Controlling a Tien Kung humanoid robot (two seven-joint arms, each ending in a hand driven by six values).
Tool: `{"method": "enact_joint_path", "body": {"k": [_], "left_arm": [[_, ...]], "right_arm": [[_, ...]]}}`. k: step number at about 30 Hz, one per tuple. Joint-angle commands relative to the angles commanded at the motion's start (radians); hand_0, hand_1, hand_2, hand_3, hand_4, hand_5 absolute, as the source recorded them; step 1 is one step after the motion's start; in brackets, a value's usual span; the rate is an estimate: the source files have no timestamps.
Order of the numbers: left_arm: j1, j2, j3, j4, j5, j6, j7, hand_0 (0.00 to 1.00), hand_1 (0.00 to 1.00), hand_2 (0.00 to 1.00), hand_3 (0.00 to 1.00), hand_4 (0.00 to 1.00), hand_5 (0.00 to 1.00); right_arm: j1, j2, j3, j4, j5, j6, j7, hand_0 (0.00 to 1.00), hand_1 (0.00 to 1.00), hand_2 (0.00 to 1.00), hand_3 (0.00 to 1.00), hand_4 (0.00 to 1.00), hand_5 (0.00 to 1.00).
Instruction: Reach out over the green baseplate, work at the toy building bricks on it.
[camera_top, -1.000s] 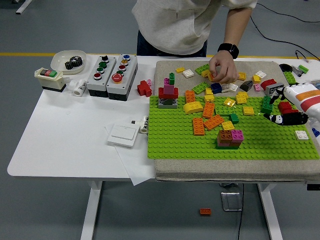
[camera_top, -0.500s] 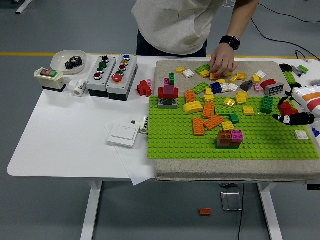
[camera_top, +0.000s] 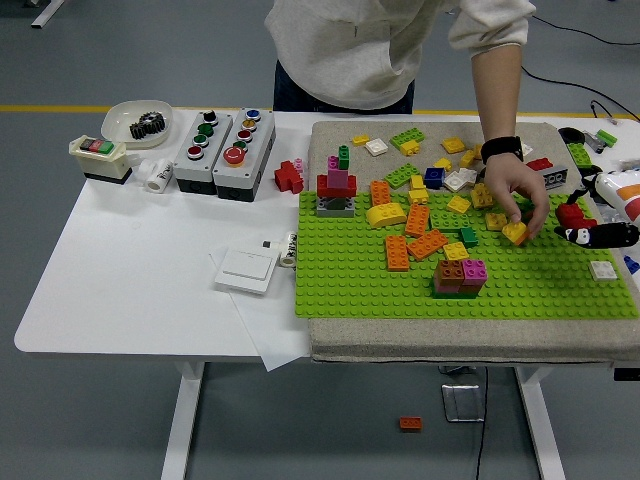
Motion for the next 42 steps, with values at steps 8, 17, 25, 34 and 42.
{"method": "enact_joint_path", "body": {"k": [8, 17, 25, 34, 42], "left_arm": [[0.003, -0.002, -0.002, -0.001, 0.003, 0.000, 0.000, 0.783, 0.772, 0.767, 0.593, 0.657, 0.665], [0.004, -0.002, -0.005, -0.002, 0.009, -0.001, 0.002, 0.783, 0.772, 0.768, 0.593, 0.657, 0.665], [-0.001, 0.001, -0.002, -0.004, 0.010, -0.003, 0.002, 0.782, 0.771, 0.767, 0.594, 0.657, 0.665], [-0.007, 0.002, 0.005, -0.004, -0.004, -0.001, -0.001, 0.782, 0.772, 0.768, 0.593, 0.657, 0.665], [-0.009, 0.004, 0.006, -0.004, -0.004, -0.002, 0.000, 0.784, 0.774, 0.767, 0.594, 0.656, 0.666]], "right_arm": [[-0.010, -0.006, 0.009, -0.002, -0.015, 0.006, -0.002, 0.681, 0.640, 0.680, 0.597, 0.853, 0.588], [0.000, -0.012, -0.025, -0.006, -0.035, 0.017, 0.027, 0.684, 0.643, 0.686, 0.605, 0.856, 0.580], [0.055, 0.002, -0.111, -0.057, -0.035, 0.030, 0.046, 0.690, 0.652, 0.696, 0.628, 0.860, 0.568], [0.126, 0.039, -0.193, -0.138, -0.016, 0.057, 0.042, 0.689, 0.653, 0.697, 0.639, 0.860, 0.564], [0.162, 0.061, -0.243, -0.181, -0.004, 0.075, 0.039, 0.683, 0.649, 0.695, 0.631, 0.861, 0.564]]}}
